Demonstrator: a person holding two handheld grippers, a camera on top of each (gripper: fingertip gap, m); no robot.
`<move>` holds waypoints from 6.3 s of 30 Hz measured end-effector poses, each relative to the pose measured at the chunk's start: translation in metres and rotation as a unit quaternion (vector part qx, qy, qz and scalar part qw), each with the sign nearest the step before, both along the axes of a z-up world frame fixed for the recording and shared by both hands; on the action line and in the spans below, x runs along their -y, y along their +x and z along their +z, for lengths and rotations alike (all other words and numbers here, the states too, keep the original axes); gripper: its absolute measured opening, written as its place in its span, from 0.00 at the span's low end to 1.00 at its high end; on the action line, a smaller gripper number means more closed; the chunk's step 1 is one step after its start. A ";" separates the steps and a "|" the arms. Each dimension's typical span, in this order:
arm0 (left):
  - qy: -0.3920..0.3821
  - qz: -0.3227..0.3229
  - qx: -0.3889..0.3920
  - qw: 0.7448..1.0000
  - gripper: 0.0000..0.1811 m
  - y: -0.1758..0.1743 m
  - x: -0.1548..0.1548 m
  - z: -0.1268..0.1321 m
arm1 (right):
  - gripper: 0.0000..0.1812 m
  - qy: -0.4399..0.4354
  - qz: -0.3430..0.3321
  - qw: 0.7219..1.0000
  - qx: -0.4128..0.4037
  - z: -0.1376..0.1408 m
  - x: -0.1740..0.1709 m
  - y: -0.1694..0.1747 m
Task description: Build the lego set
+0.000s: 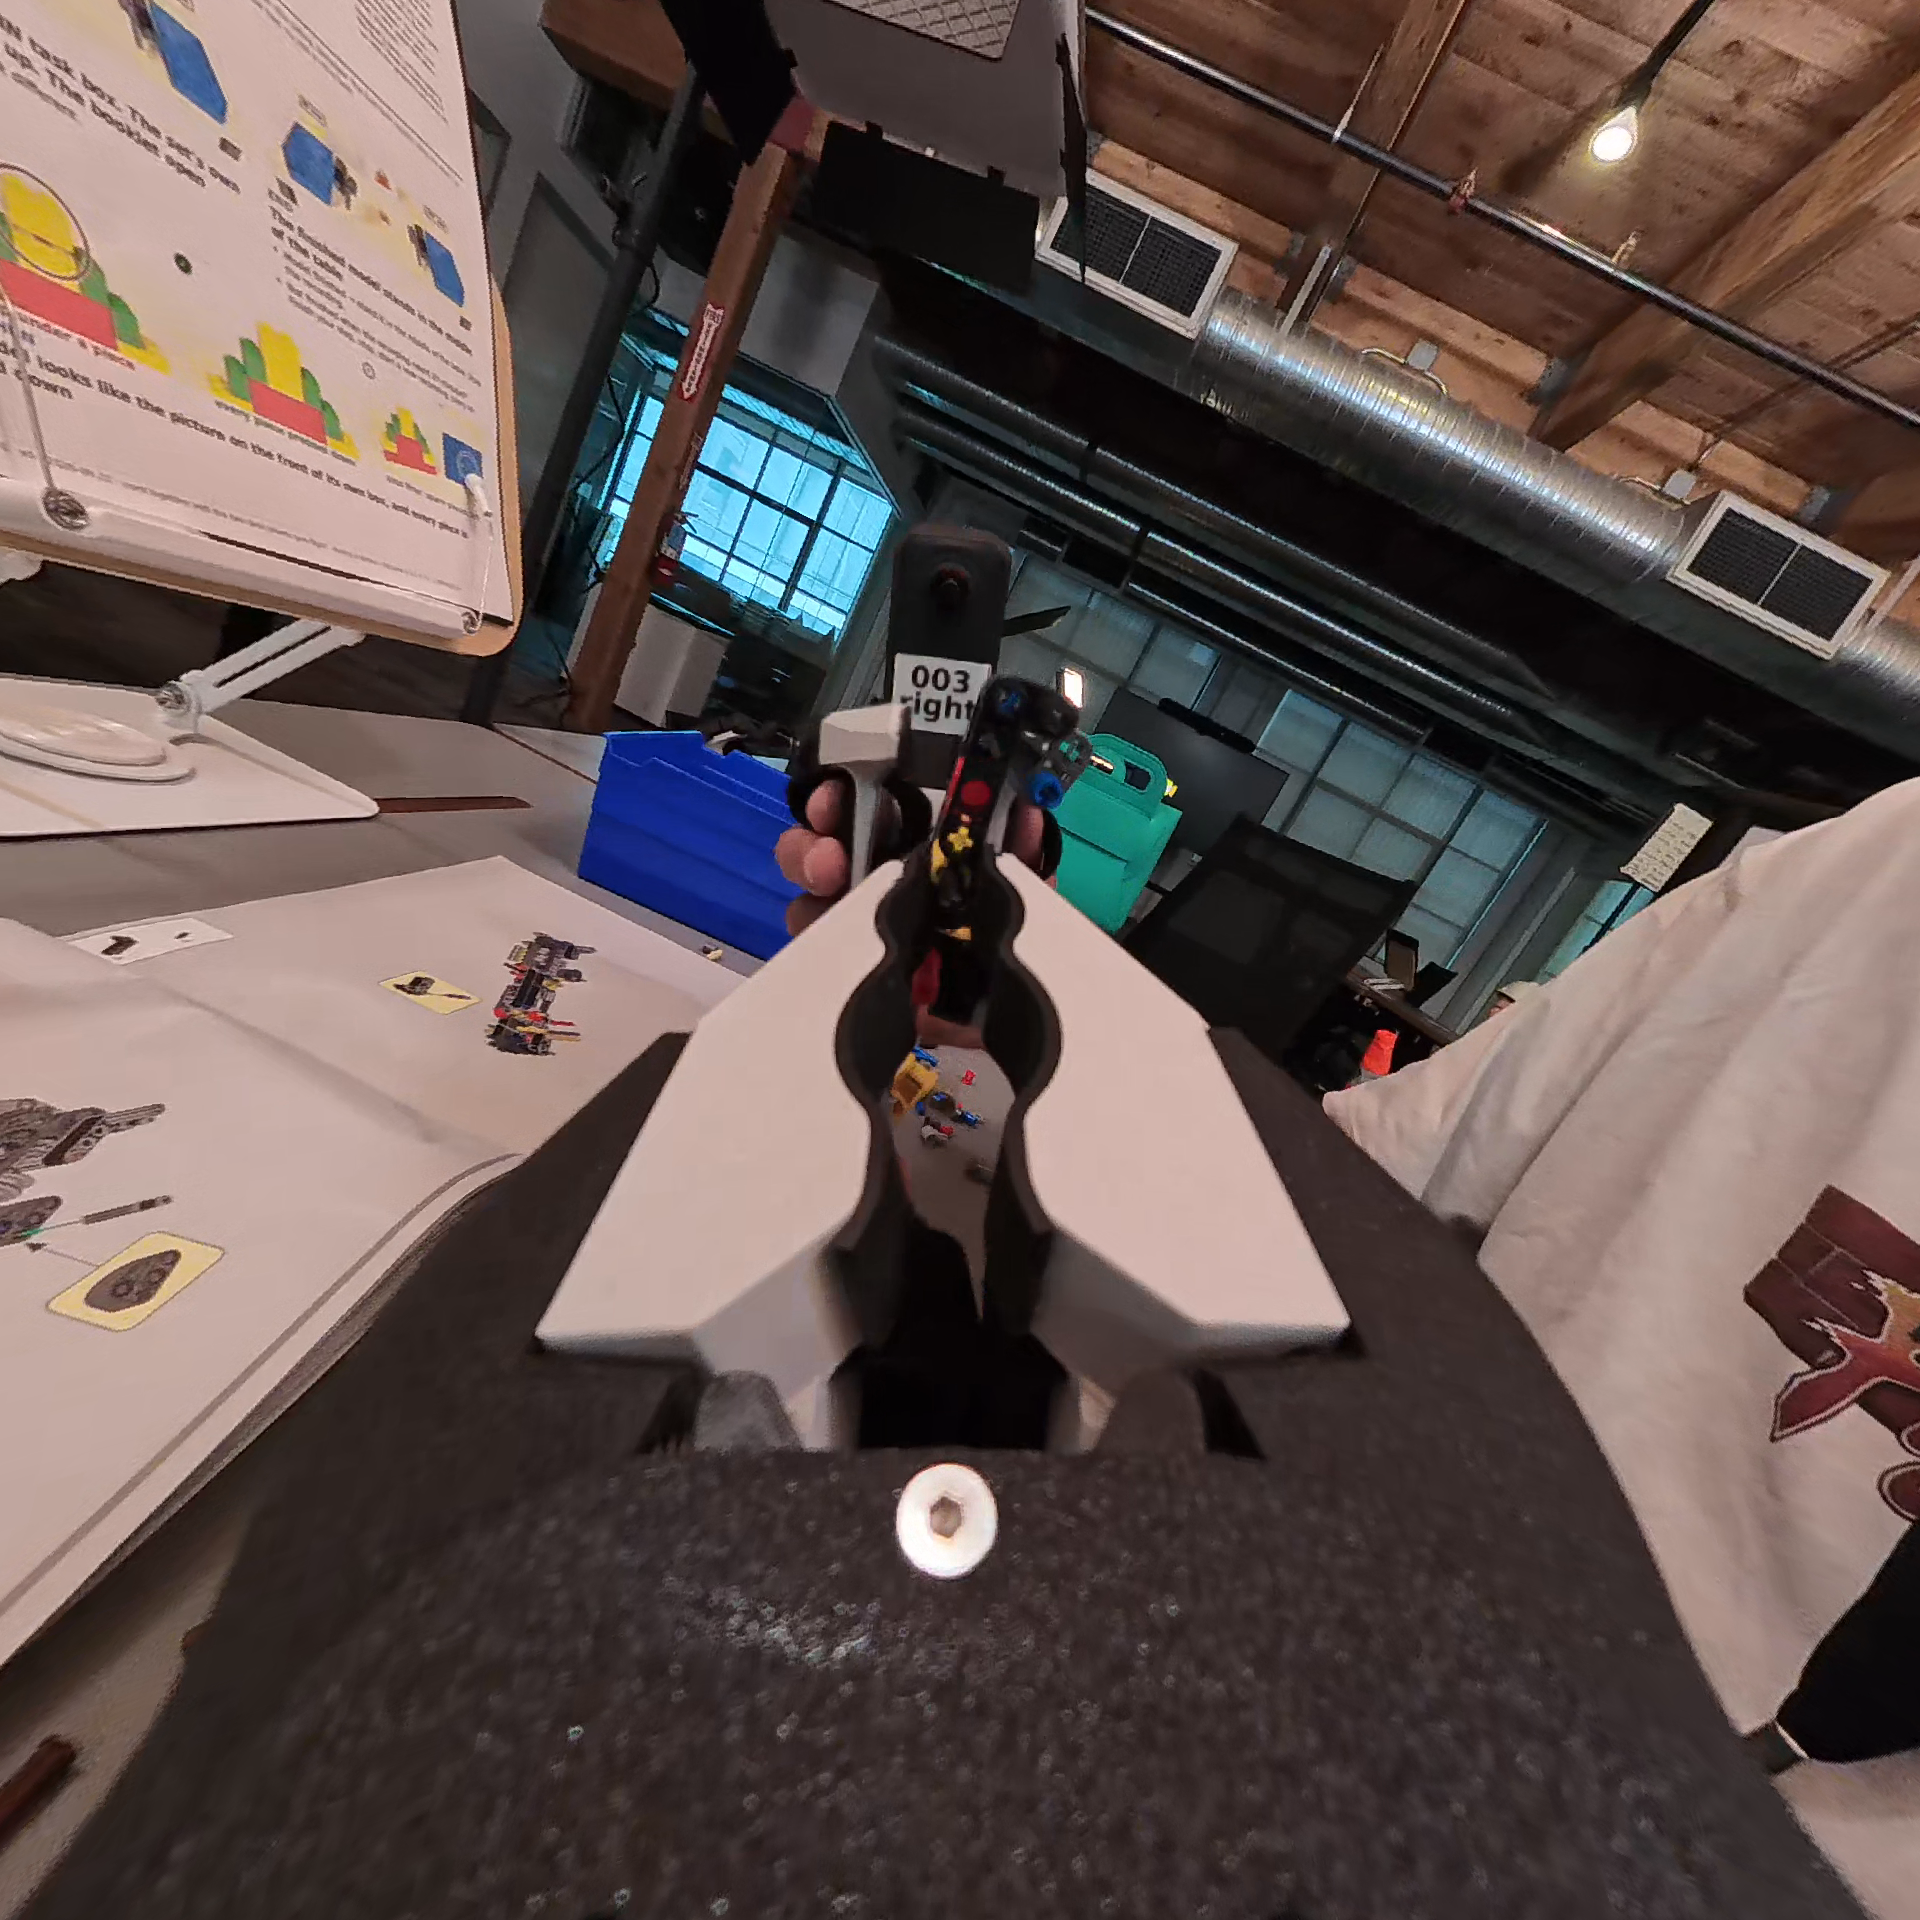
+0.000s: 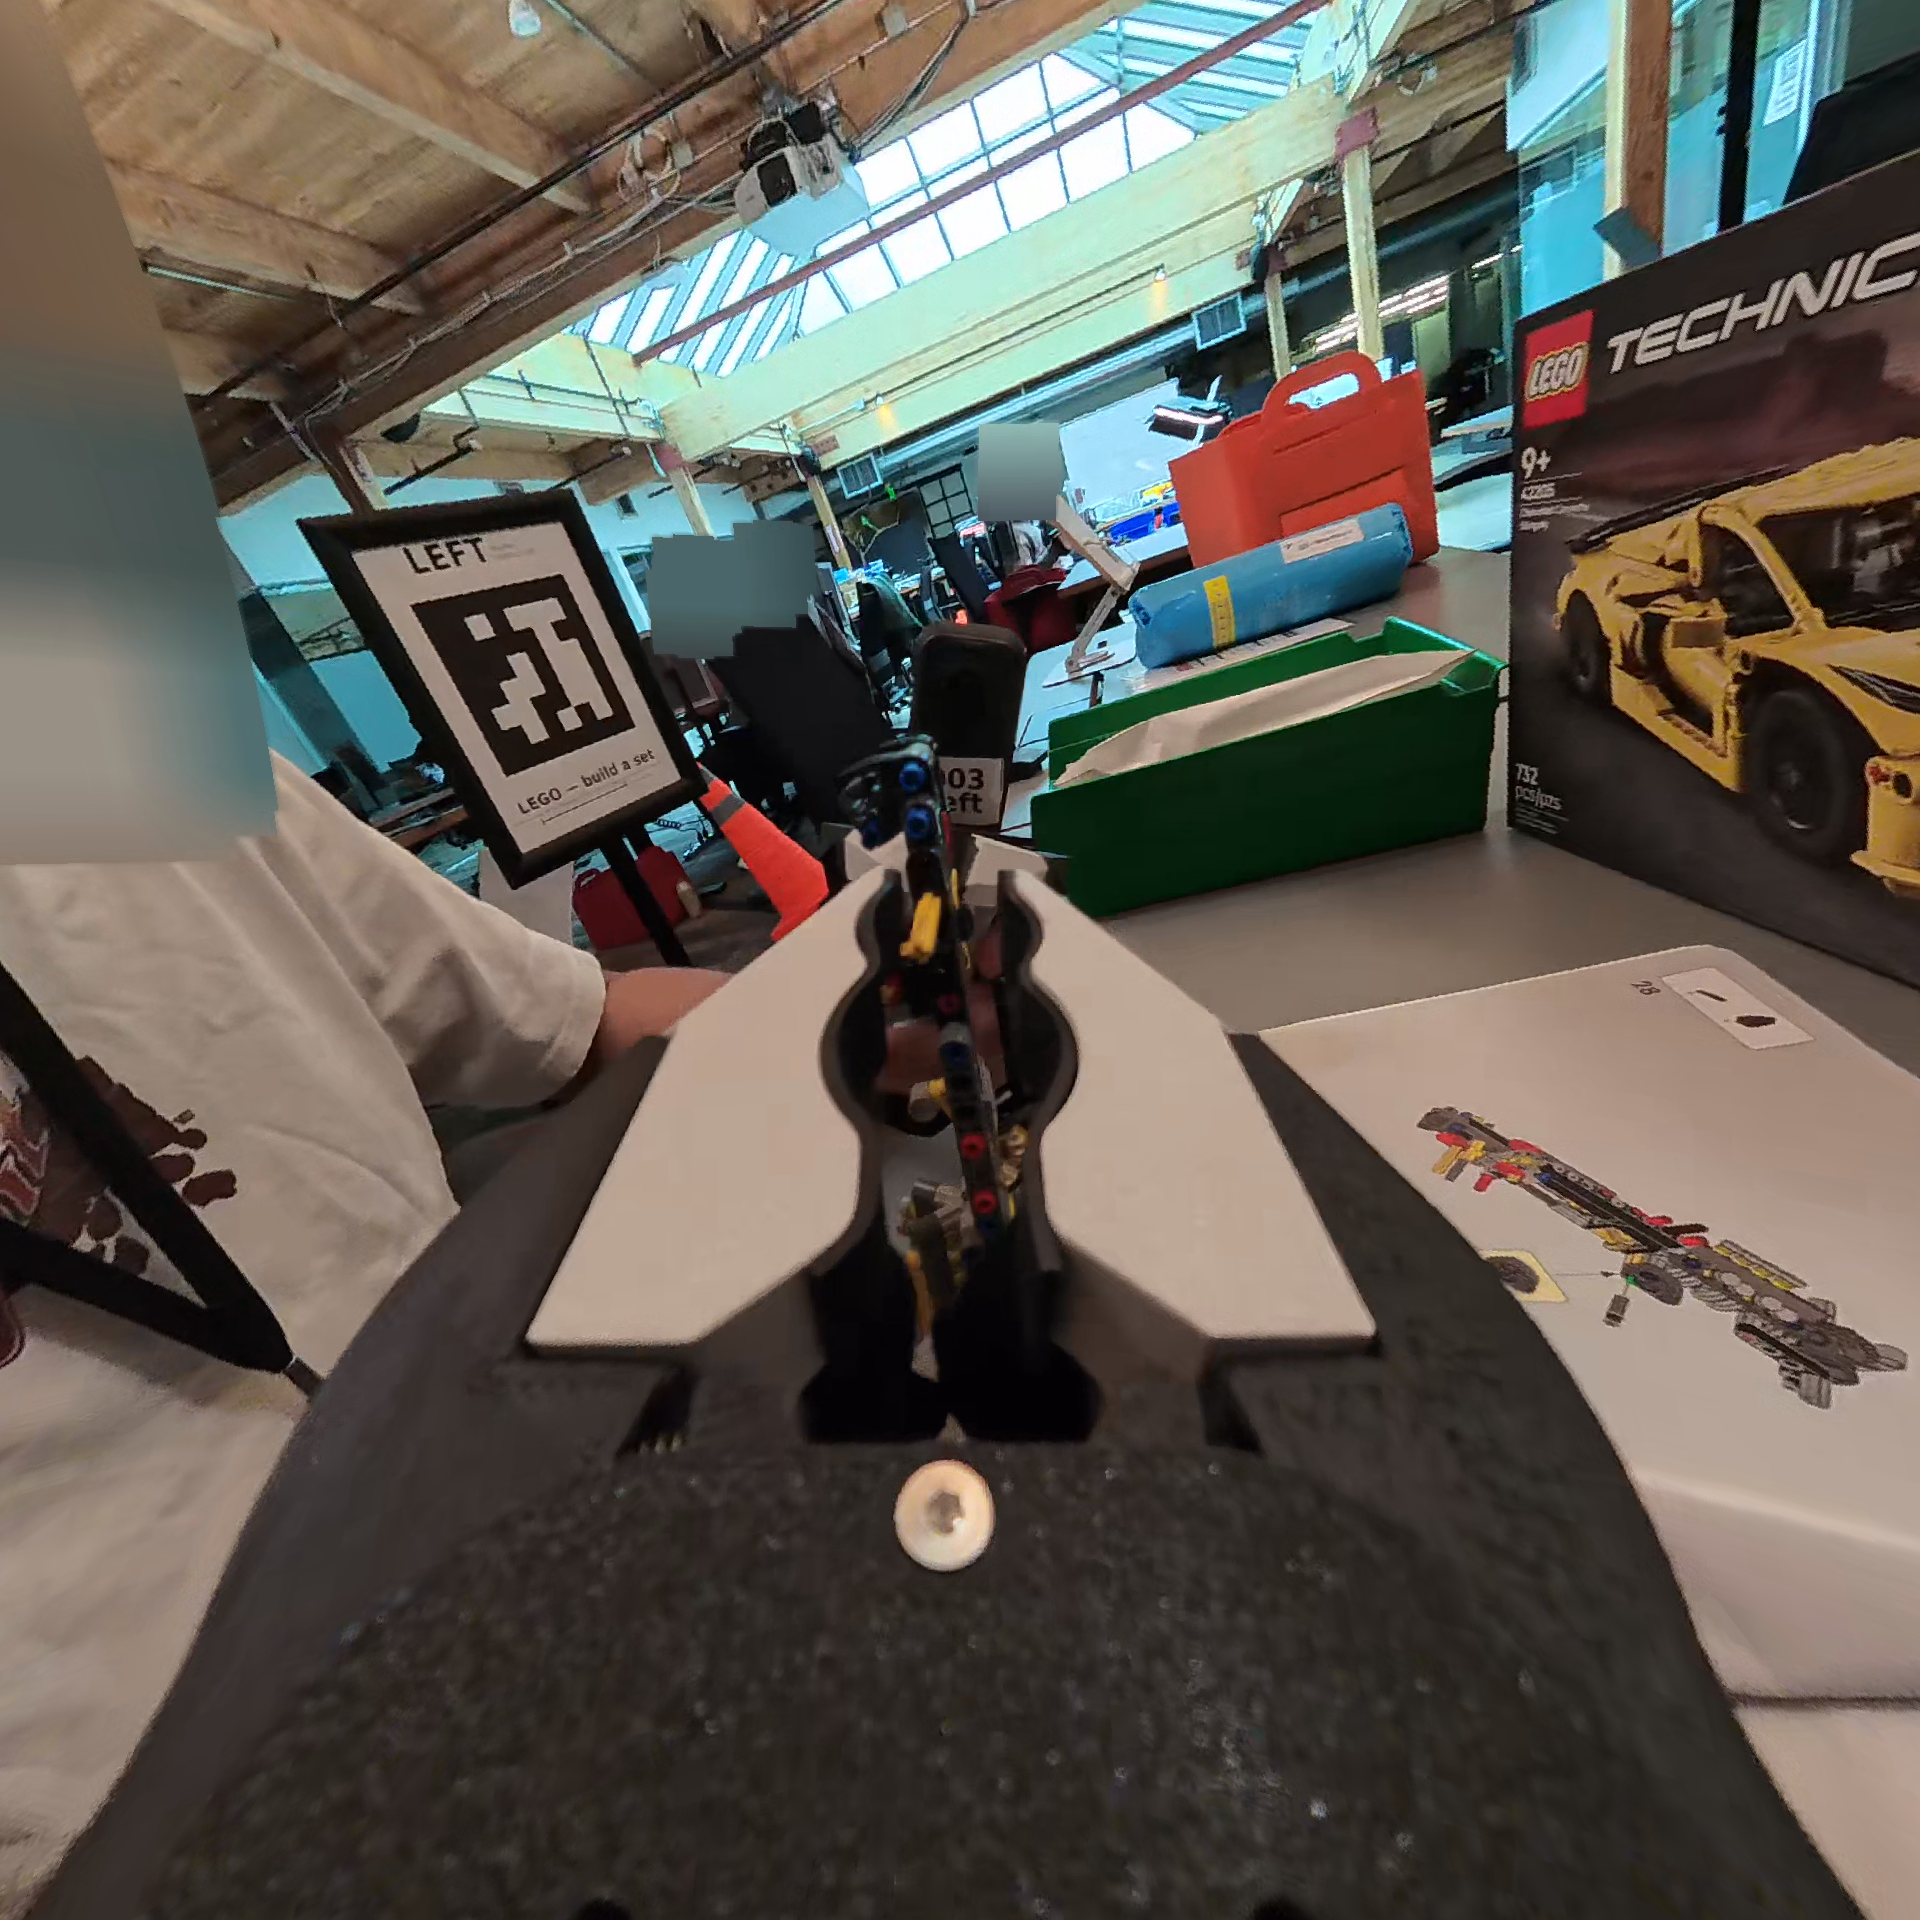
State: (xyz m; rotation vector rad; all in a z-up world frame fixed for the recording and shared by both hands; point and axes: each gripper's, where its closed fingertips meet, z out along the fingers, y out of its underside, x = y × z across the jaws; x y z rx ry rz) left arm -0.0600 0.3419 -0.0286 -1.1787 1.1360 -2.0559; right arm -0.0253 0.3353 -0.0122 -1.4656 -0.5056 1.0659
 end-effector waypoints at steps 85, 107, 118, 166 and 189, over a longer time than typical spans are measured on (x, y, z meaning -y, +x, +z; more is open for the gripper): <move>0.253 0.032 0.027 0.967 0.04 -0.017 0.029 -0.002 | 0.02 -0.013 0.035 0.990 0.133 -0.008 0.031 -0.029; 0.284 -0.028 0.005 0.958 0.04 0.002 0.085 -0.023 | 0.02 0.016 -0.013 0.993 0.114 -0.017 0.085 -0.017; 0.278 -0.023 0.009 0.960 0.04 0.002 0.084 -0.022 | 0.02 0.009 -0.015 0.992 0.128 -0.017 0.083 -0.020; 0.107 0.068 -0.123 0.984 0.03 0.019 0.038 -0.041 | 0.52 -0.109 -0.366 0.833 0.400 -0.074 0.025 -0.007; 0.136 0.053 -0.113 0.983 0.03 0.017 0.047 -0.040 | 0.49 -0.045 -0.410 0.782 0.467 -0.065 0.018 -0.005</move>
